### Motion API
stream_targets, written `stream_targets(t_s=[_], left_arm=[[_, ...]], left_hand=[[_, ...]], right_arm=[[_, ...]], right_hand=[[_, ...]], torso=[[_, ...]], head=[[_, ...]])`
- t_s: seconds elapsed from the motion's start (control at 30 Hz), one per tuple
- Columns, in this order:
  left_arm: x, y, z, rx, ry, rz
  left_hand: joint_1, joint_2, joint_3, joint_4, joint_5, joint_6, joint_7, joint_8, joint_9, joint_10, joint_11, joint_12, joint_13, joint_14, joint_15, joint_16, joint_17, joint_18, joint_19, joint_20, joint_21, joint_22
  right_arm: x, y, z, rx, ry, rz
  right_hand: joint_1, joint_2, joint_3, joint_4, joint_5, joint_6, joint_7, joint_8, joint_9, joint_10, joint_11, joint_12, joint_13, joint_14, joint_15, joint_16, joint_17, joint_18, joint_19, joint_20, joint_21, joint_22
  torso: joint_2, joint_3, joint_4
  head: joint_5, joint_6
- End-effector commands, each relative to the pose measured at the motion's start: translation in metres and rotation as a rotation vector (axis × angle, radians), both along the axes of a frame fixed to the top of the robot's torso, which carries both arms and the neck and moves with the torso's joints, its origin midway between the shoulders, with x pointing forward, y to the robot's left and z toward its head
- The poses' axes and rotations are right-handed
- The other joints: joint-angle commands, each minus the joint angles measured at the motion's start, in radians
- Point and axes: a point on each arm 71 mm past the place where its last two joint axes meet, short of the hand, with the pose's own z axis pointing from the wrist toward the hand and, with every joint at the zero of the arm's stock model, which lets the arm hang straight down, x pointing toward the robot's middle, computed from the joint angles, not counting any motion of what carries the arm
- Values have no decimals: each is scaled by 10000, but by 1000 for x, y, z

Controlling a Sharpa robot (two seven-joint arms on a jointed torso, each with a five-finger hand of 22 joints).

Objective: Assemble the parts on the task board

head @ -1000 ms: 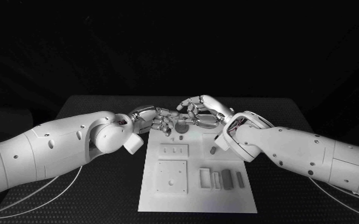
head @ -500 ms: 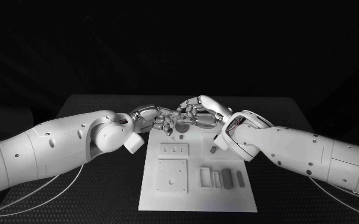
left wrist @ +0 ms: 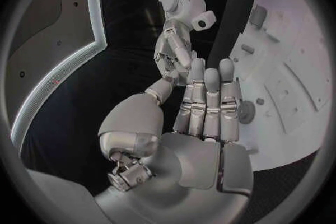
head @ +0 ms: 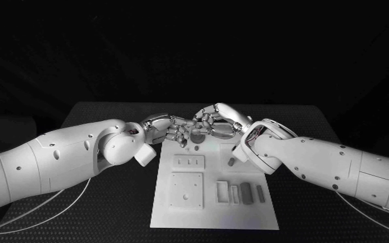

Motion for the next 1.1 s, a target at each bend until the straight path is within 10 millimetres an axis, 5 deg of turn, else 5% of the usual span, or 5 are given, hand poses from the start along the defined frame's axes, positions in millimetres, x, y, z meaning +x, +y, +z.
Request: stream_targets(t_s=[0.03,0.37,0.6,0.97,1.1], left_arm=[[-1,-3,2,-125,-20,-136],[1,0,1,161,-65,223],[1,1,0,246,-3,283],[2,8,-2,657,-42,529],[2,11,-2,778,-148,515]], left_hand=[[157,60,59,-2,32,128,-41,-6,1356,-1,-35,-47,12,67,-9,-12,-13,150,-2,-35,-63,14],[127,-96,144,-8,23,-14,84,-374,1019,-125,48,-215,9,-49,37,-97,-44,121,-84,-7,-157,27],[-535,-999,-271,148,-44,-662,436,-944,547,-525,298,-513,-76,-305,176,-215,-80,103,-283,113,-340,-16],[-1578,-2040,-1053,263,-45,-1954,938,-1644,55,-1324,737,-873,-112,-838,412,-446,-147,150,-716,337,-740,-176],[-2006,-2196,-1402,167,-43,-2386,1081,-1611,-12,-1773,896,-1066,-175,-1111,566,-589,-203,200,-937,492,-985,-308]], right_arm=[[-2,3,1,-13,-207,141],[-1,0,0,-13,-162,-17],[-1,0,0,-19,-94,-5],[4,-9,-4,-92,369,-186],[7,-16,-7,-147,647,-295]], right_hand=[[93,251,55,-34,43,132,-13,176,290,68,-83,27,-14,77,-69,58,-13,56,106,-25,57,171],[301,121,1044,289,55,260,-92,379,501,377,-184,13,-56,356,-181,79,-30,56,389,-128,119,155],[288,139,1102,258,52,275,-104,403,527,414,-197,13,-56,389,-194,85,-27,56,416,-146,136,162],[260,145,1134,231,48,282,-110,418,544,442,-205,10,-56,410,-201,86,-25,56,430,-157,145,166],[252,145,1138,226,48,280,-111,418,546,444,-206,8,-57,412,-202,84,-26,56,430,-158,145,167]], torso=[[1,0,3],[-1,-3,2],[-2,-5,-1],[0,-6,1],[-2,-11,5]], head=[[-7,-15],[-11,-30],[-14,-31],[-69,-30],[-92,-26]])
